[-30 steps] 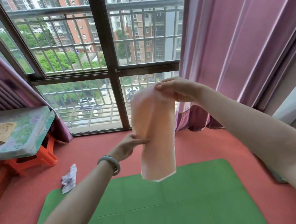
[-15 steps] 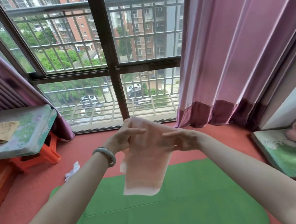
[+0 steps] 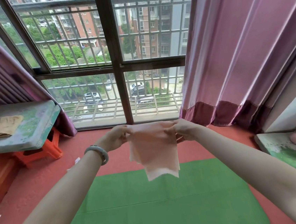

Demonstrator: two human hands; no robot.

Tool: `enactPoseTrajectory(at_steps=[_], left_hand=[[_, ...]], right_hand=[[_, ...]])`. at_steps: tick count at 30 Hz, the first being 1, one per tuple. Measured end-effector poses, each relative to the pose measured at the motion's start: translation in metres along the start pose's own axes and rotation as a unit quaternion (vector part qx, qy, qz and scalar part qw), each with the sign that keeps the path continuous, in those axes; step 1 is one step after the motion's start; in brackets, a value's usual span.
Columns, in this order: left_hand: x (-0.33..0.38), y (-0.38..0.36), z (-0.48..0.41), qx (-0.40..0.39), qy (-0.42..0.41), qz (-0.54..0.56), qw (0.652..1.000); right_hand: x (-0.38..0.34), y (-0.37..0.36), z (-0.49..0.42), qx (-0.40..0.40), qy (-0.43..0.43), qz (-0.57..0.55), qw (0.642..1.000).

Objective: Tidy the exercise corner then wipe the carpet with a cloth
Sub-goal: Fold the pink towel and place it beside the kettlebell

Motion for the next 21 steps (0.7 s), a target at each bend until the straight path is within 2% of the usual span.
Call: enactPoseTrajectory(at_steps=[2,4,6,9,11,13,15,17,21], left_hand=[[0.006,-0.003,0.004,-0.010,-0.027,0.034,0.999],[0.012,-0.006,0.009,-0.019,-0.031,0.012,0.999],[0.012,-0.004,0.008,-0.002,-0.001,-0.038,0.999],[0.012,0.003,0.006,0.068,0.057,-0.101,0.991],[0.015,0.008,0.005,0.129,0.064,-0.086,0.986],[0.022,0.012,0.004,0.158,0.050,-0.070,0.984],[0.027,0.010,0.003,0.113,0.047,-0.071,0.990],[0.030,0.006,0.005,0.047,0.048,-0.132,0.989],[0.035,0.003,0.010,0.006,-0.013,-0.328,0.945]], right_hand=[[-0.007,0.004,0.000,0.018,0.001,-0.057,0.998],[-0.012,0.006,-0.001,0.041,-0.006,-0.112,0.993],[-0.016,0.007,-0.002,0.061,-0.004,-0.140,0.988],[-0.021,0.004,-0.003,0.081,0.019,-0.149,0.985],[-0.025,0.002,-0.003,0.083,0.040,-0.156,0.983],[-0.028,0.003,-0.002,0.086,0.055,-0.147,0.984],[-0.029,0.005,-0.002,0.088,0.062,-0.134,0.985],[-0.032,0.008,0.000,0.085,0.069,-0.130,0.985],[-0.034,0.007,0.006,0.044,0.068,-0.147,0.986]])
Point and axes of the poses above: each hand's wrist, its own z-axis away from the middle knuckle, its own y-axis out of the back of the hand, x = y × z, the point moved 6 cm from there along -z, towards the middle knuckle, and after that the axes turned 3 degrees about -z, right-handed, at the moved point
